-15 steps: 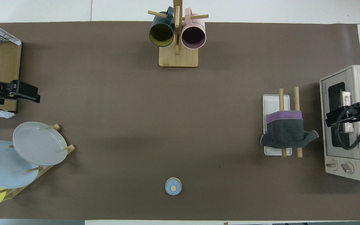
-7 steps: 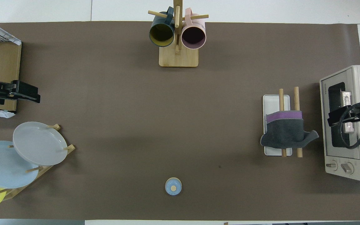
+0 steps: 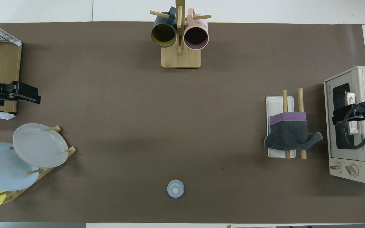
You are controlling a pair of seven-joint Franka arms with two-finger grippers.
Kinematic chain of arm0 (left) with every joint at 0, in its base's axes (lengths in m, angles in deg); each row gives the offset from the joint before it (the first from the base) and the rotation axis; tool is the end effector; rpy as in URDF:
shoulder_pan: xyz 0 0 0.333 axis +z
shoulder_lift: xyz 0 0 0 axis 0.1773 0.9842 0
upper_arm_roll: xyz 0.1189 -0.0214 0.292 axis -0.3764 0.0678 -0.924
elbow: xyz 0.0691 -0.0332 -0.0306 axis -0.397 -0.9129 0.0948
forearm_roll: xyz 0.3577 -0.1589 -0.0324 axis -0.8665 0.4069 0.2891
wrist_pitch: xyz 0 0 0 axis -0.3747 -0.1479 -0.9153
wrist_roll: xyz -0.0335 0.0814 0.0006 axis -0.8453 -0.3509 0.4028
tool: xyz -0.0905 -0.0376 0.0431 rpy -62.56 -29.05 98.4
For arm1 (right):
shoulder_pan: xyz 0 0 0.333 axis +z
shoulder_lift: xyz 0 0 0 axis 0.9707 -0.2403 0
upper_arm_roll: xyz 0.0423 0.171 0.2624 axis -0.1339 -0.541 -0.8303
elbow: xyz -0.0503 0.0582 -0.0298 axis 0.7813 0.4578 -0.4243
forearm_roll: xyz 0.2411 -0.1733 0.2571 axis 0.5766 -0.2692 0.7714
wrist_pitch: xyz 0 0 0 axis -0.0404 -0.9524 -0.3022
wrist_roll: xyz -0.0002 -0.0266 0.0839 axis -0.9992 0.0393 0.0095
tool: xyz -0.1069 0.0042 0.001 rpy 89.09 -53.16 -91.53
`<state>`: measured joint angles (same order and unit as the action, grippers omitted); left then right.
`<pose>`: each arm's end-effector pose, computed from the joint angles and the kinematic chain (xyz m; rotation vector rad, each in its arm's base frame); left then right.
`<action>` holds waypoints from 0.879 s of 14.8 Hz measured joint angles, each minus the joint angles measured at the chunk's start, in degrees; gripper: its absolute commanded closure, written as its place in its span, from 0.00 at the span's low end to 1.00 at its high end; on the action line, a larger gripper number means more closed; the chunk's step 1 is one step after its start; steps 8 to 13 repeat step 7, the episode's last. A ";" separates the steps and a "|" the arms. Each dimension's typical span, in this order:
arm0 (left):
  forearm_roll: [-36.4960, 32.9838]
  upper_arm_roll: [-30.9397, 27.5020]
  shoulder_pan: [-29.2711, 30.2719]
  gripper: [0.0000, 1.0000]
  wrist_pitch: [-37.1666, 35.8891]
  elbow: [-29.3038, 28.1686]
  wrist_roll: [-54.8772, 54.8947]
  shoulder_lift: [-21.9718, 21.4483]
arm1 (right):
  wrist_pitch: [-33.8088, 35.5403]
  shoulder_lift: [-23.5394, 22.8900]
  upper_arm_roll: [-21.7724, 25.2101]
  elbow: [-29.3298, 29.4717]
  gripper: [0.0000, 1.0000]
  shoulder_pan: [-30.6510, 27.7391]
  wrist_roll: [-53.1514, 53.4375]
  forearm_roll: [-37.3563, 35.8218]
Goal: Fold towel and hang on rack
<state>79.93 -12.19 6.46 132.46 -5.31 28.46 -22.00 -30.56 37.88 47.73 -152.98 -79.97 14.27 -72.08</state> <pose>0.5485 -0.0591 0.6131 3.1212 -0.0749 -0.0965 0.5193 -0.0215 0.5915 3.1049 0.0793 -0.2397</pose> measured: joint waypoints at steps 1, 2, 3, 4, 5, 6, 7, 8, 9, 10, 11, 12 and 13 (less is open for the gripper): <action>0.00 0.00 0.00 0.00 0.00 0.00 0.00 0.00 | -0.40 -0.02 -0.01 0.06 0.00 0.01 0.00 0.00; 0.00 0.00 0.00 0.00 0.00 0.00 0.00 0.00 | -0.51 -0.03 -0.01 0.21 0.00 0.01 0.01 0.00; 0.00 0.00 0.00 0.00 0.00 0.00 0.00 0.00 | -0.51 -0.04 -0.02 0.43 0.00 0.02 0.01 0.00; 0.00 0.00 0.00 0.00 0.00 0.00 0.00 0.00 | -0.51 -0.03 -0.03 0.63 0.00 0.02 0.01 0.00; 0.00 0.00 0.00 0.00 0.00 0.00 0.00 0.00 | -0.51 -0.03 -0.03 0.73 0.00 0.02 0.01 0.02; 0.00 0.00 0.00 0.00 0.00 0.00 0.00 0.00 | -0.51 -0.04 -0.03 0.76 0.00 0.02 0.01 0.02; 0.00 0.00 0.00 0.00 0.00 0.00 0.00 0.00 | -0.51 -0.05 -0.03 0.77 0.00 0.02 0.01 0.02; 0.00 0.00 0.00 0.00 0.00 0.00 0.00 0.00 | -0.51 -0.05 -0.03 0.77 0.00 0.02 0.01 0.02; 0.00 0.00 0.00 0.00 0.00 0.00 0.00 0.00 | -0.51 -0.05 -0.03 0.77 0.00 0.02 0.01 0.02; 0.00 0.00 0.00 0.00 0.00 0.00 0.00 0.00 | -0.51 -0.05 -0.03 0.77 0.00 0.02 0.01 0.02; 0.00 0.00 0.00 0.00 0.00 0.00 0.00 0.00 | -0.51 -0.05 -0.03 0.77 0.00 0.02 0.01 0.02; 0.00 0.00 0.00 0.00 0.00 0.00 0.00 0.00 | -0.51 -0.05 -0.03 0.77 0.00 0.02 0.01 0.02; 0.00 0.00 0.00 0.00 0.00 0.00 0.00 0.00 | -0.51 -0.05 -0.03 0.77 0.00 0.02 0.01 0.02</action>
